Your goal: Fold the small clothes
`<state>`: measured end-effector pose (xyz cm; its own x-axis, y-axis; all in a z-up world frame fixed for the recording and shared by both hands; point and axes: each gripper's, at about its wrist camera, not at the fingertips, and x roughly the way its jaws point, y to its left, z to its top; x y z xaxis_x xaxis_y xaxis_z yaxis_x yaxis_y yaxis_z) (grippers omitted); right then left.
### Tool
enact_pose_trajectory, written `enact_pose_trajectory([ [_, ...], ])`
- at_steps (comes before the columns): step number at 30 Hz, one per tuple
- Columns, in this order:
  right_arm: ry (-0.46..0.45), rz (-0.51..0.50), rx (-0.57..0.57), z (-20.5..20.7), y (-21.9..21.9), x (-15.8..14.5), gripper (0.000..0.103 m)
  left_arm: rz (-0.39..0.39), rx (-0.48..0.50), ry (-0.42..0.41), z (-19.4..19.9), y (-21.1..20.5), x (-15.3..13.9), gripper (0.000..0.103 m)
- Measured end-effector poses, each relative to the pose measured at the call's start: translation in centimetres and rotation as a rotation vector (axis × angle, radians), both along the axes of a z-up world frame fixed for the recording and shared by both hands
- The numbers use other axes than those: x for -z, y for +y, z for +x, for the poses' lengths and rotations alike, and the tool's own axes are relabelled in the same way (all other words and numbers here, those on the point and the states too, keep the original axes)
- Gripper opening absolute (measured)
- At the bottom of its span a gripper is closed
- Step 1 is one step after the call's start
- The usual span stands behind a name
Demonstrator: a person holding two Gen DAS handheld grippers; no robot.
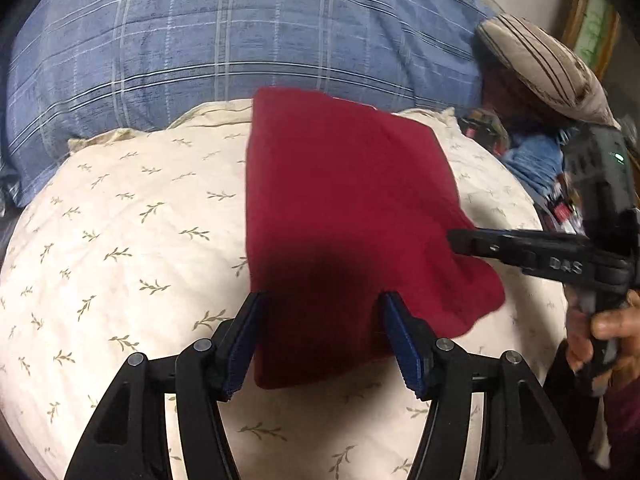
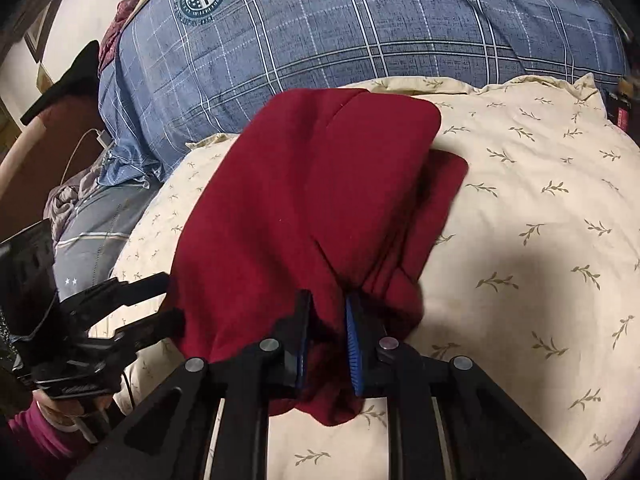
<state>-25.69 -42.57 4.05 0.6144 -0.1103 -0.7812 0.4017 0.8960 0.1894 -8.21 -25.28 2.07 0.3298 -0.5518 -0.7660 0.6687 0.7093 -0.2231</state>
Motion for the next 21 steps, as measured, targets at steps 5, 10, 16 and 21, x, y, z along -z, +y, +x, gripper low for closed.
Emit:
enact_pose_trajectory([
  [5,-0.065,0.041,0.029,-1.2,0.8,-2.6,0.035,0.006,-0.026,-0.055,-0.7,0.2,-0.8,0.06],
  [10,-0.127,-0.053,-0.098,-0.5,5.2,-4.9,0.052,0.036,-0.034,-0.093,-1.7,0.3,-0.6,0.06],
  [16,0.043,-0.239,-0.123,2.5,7.3,-1.3,0.047,0.054,-0.044,-0.101,-2.4,0.2,-0.4,0.06],
  [21,0.078,-0.209,-0.077,1.8,5.1,2.0,0.039,0.07,-0.033,-0.099,-2.2,0.4,-0.4,0.06],
])
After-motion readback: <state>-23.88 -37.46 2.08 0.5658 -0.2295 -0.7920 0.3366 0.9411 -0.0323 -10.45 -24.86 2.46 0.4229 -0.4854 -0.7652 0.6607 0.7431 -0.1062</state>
